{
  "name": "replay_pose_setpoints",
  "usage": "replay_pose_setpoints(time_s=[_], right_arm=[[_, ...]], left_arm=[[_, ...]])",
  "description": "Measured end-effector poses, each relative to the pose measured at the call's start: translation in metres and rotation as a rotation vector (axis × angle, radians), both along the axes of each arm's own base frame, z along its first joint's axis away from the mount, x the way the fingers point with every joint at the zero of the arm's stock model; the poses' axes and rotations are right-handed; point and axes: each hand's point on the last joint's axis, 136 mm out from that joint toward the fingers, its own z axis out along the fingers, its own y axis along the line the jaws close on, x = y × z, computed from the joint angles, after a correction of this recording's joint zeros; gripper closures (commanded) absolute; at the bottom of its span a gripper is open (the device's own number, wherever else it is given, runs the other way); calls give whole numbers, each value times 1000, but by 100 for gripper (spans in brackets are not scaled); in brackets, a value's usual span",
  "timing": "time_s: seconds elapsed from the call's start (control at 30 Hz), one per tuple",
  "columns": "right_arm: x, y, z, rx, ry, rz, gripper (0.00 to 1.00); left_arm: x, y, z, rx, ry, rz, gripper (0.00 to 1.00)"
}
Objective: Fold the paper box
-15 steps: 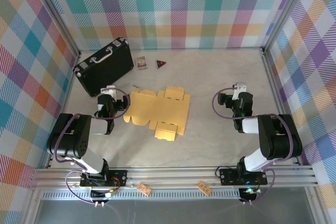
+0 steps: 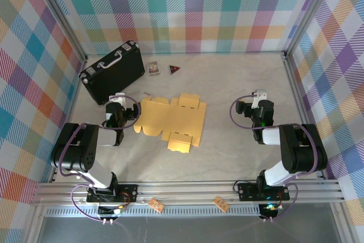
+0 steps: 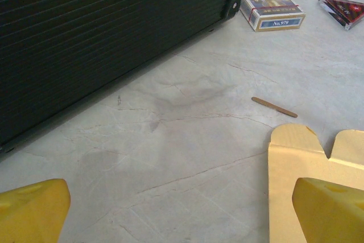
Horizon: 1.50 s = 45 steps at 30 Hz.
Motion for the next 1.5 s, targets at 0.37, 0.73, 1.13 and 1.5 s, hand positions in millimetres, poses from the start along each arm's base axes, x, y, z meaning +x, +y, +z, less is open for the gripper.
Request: replay_pose_setpoints(time_s=[0.37, 0.73, 1.13, 1.5], right_arm=[[0, 2, 0, 10, 1, 18, 1], [0, 4, 0, 15, 2, 29, 1], [-6, 13, 13, 0, -11, 75, 1], [-34, 18, 117, 229, -131, -8, 2]], left_arm=[[0, 0, 0, 0, 0, 0, 0], [0, 0, 0, -1, 0, -2, 1], [-14, 6, 37, 33, -11, 98, 0], [-47, 1, 115, -238, -126, 137, 4]])
